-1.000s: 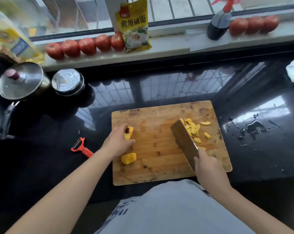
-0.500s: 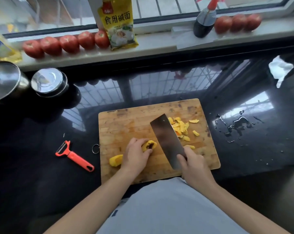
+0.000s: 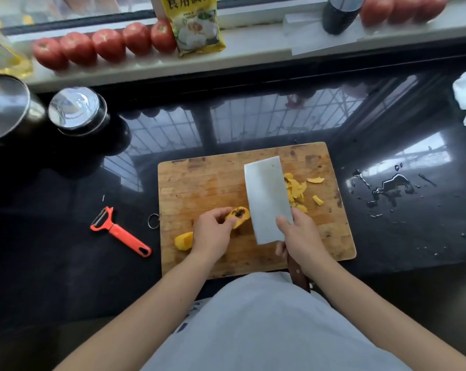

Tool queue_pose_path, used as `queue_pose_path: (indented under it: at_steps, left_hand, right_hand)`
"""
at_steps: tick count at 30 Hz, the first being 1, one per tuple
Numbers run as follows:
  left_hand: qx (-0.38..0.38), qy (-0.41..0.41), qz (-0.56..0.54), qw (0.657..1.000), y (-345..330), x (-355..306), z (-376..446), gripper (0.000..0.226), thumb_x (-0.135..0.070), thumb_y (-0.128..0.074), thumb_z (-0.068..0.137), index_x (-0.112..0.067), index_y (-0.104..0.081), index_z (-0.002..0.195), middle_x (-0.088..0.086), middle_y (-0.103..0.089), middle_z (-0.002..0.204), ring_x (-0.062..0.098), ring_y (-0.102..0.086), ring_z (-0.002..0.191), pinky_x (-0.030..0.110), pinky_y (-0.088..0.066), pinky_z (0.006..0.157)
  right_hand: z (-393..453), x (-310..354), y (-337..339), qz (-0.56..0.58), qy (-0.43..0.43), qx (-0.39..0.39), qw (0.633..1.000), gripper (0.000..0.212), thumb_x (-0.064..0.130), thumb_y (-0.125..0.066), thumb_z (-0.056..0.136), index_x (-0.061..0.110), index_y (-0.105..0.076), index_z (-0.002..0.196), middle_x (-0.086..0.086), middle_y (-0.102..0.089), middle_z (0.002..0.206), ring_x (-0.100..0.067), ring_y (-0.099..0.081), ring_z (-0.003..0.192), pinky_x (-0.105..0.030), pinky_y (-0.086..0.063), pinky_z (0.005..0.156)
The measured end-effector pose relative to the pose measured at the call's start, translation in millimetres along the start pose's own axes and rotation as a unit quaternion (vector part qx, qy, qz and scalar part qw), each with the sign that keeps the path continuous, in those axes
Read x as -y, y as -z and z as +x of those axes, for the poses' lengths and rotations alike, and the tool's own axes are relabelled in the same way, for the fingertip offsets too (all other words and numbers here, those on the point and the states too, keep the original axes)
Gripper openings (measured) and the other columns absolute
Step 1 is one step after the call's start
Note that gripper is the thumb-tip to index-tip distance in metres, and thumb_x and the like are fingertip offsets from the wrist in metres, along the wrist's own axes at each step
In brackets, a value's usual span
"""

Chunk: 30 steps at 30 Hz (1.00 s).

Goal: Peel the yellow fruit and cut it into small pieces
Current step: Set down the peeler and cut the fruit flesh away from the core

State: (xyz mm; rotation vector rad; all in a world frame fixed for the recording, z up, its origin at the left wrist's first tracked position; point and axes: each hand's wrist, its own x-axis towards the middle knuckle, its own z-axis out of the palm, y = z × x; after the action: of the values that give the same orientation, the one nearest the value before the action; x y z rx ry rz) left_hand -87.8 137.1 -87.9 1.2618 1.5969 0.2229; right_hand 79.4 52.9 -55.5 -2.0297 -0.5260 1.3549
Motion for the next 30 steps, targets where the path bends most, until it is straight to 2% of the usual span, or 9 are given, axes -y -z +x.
queue_pose_path:
  at_steps: [3, 8, 14, 17, 20, 22, 24, 27, 30]
  left_hand:
    - [-0.008, -0.011, 0.001, 1.0, 0, 1, -3, 0.032, -0.023, -0.068, 0.099, -0.019, -0.072, 0.131, -0.01, -0.069, 0.124, 0.012, -0.061, 0.116, 0.038, -0.051, 0.108]
    - [-0.022, -0.005, -0.029, 0.999, -4, 2, -5, 0.03, -0.025, -0.072, 0.097, -0.021, -0.075, 0.126, -0.008, -0.074, 0.119, 0.015, -0.068, 0.111, 0.042, -0.055, 0.102]
    - [-0.037, 0.028, -0.076, 0.996, -11, 2, -6, 0.025, -0.022, -0.076, 0.093, -0.022, -0.077, 0.119, -0.013, -0.073, 0.109, 0.014, -0.069, 0.105, 0.041, -0.06, 0.096]
    - [-0.042, 0.048, -0.104, 0.992, -14, 2, -6, 0.019, -0.022, -0.077, 0.092, -0.024, -0.078, 0.111, -0.013, -0.074, 0.104, 0.015, -0.071, 0.102, 0.041, -0.061, 0.093]
    - [-0.05, 0.053, -0.121, 0.99, -17, 3, -8, 0.011, -0.019, -0.079, 0.091, -0.029, -0.075, 0.096, -0.009, -0.073, 0.096, 0.015, -0.071, 0.095, 0.042, -0.063, 0.088]
    - [-0.055, 0.063, -0.128, 0.988, -19, 1, -9, 0.017, -0.017, -0.079, 0.09, -0.032, -0.07, 0.091, -0.005, -0.071, 0.096, 0.015, -0.07, 0.092, 0.042, -0.063, 0.085]
    - [-0.056, 0.078, -0.142, 0.985, -20, -1, -9, 0.019, -0.017, -0.078, 0.091, -0.032, -0.067, 0.095, -0.003, -0.069, 0.099, 0.017, -0.071, 0.09, 0.043, -0.063, 0.086]
    - [-0.047, 0.088, -0.157, 0.983, -20, -3, -11, 0.021, -0.019, -0.075, 0.093, -0.032, -0.065, 0.107, 0.002, -0.07, 0.102, 0.019, -0.073, 0.09, 0.043, -0.063, 0.087]
    - [-0.037, 0.087, -0.161, 0.982, -21, -5, -15, 0.022, -0.019, -0.072, 0.096, -0.035, -0.063, 0.107, 0.003, -0.071, 0.101, 0.018, -0.075, 0.084, 0.04, -0.063, 0.084]
  right_hand:
    - [6, 4, -5, 0.024, -0.045, -0.006, 0.999, 0.029, 0.026, -0.043, 0.106, 0.025, -0.052, 0.133, -0.003, -0.061, 0.124, -0.019, -0.062, 0.05, -0.025, -0.048, 0.047]
    - [10, 8, -10, 0.018, -0.068, -0.023, 0.997, 0.03, 0.026, -0.043, 0.105, 0.023, -0.051, 0.134, -0.003, -0.063, 0.118, -0.017, -0.062, 0.049, -0.025, -0.048, 0.047]
    - [8, 11, -16, -0.016, -0.065, -0.035, 0.997, 0.031, 0.024, -0.042, 0.105, 0.021, -0.052, 0.133, 0.002, -0.067, 0.089, -0.022, -0.064, 0.052, -0.032, -0.053, 0.052]
    - [9, 14, -21, -0.036, -0.069, -0.043, 0.996, 0.032, 0.026, -0.042, 0.104, 0.022, -0.052, 0.134, 0.0, -0.067, 0.082, -0.024, -0.067, 0.054, -0.035, -0.057, 0.054]
    - [13, 18, -26, -0.075, -0.075, -0.06, 0.993, 0.029, 0.028, -0.041, 0.103, 0.02, -0.053, 0.129, -0.011, -0.07, 0.081, -0.017, -0.065, 0.046, -0.028, -0.048, 0.046]
    - [11, 21, -27, -0.106, -0.066, -0.064, 0.99, 0.025, 0.028, -0.039, 0.104, 0.019, -0.053, 0.123, -0.015, -0.069, 0.088, -0.012, -0.061, 0.039, -0.023, -0.043, 0.041]
    - [5, 22, -27, -0.134, -0.057, -0.063, 0.987, 0.022, 0.027, -0.038, 0.105, 0.019, -0.052, 0.121, -0.013, -0.067, 0.097, -0.011, -0.062, 0.041, -0.019, -0.04, 0.037]
    - [-3, 24, -27, -0.159, -0.045, -0.058, 0.985, 0.018, 0.025, -0.039, 0.104, 0.021, -0.052, 0.115, -0.007, -0.065, 0.098, -0.017, -0.069, 0.059, -0.022, -0.045, 0.041]
    - [-4, 29, -24, -0.147, -0.037, -0.064, 0.986, 0.015, 0.026, -0.039, 0.104, 0.02, -0.052, 0.109, -0.009, -0.067, 0.093, -0.013, -0.067, 0.05, -0.025, -0.046, 0.044]
